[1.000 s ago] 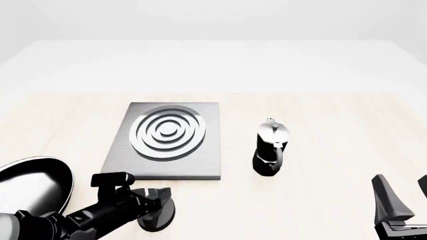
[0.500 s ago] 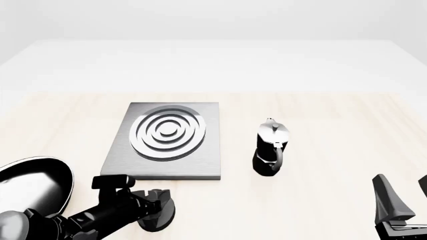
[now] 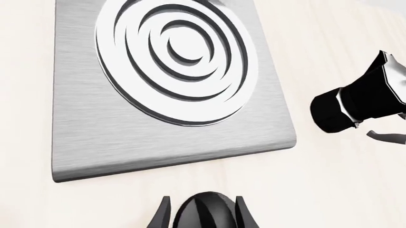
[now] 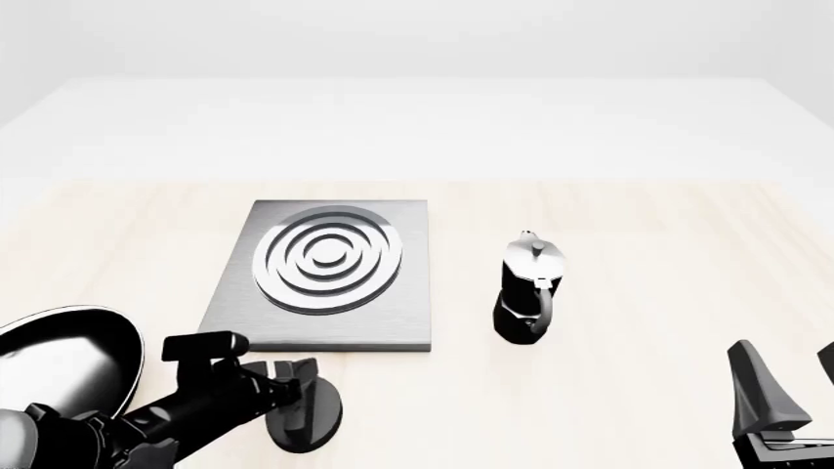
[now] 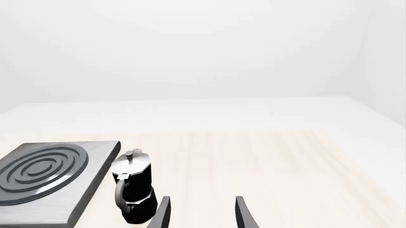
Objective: Turn on the stove.
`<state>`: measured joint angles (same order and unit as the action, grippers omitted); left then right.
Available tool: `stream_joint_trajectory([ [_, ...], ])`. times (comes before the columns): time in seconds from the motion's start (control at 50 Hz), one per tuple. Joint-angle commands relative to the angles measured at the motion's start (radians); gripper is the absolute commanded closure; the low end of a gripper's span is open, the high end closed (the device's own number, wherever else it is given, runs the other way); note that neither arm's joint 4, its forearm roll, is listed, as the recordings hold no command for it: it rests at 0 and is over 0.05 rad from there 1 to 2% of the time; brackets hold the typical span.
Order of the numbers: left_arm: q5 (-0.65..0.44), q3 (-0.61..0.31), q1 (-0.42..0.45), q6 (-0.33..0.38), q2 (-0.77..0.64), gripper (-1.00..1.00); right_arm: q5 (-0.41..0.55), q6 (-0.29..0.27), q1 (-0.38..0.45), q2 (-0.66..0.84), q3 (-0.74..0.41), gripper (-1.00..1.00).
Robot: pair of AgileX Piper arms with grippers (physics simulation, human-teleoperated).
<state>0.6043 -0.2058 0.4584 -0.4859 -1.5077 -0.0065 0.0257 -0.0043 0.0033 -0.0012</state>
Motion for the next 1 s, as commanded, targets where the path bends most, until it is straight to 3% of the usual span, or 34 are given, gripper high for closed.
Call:
stream_joint_trajectory([
  [0.02,-0.024,-0.003,-0.068,0.031,0.022,-1.0,0.001,-0.001,0.0,0.0,0.0,-1.0],
  [0.32,-0.059,0.006,-0.087,0.039,0.076,-1.0,0.002,-0.006,0.002,0.001,0.0,-1.0],
  [0.52,-0.128,0.014,-0.102,0.069,0.185,-1.0,-0.001,-0.011,0.001,-0.002,0.0,-1.0],
  [1.0,-0.534,0.012,-0.18,0.129,0.698,-1.0,-0.018,-0.027,-0.003,-0.003,-0.001,-1.0],
])
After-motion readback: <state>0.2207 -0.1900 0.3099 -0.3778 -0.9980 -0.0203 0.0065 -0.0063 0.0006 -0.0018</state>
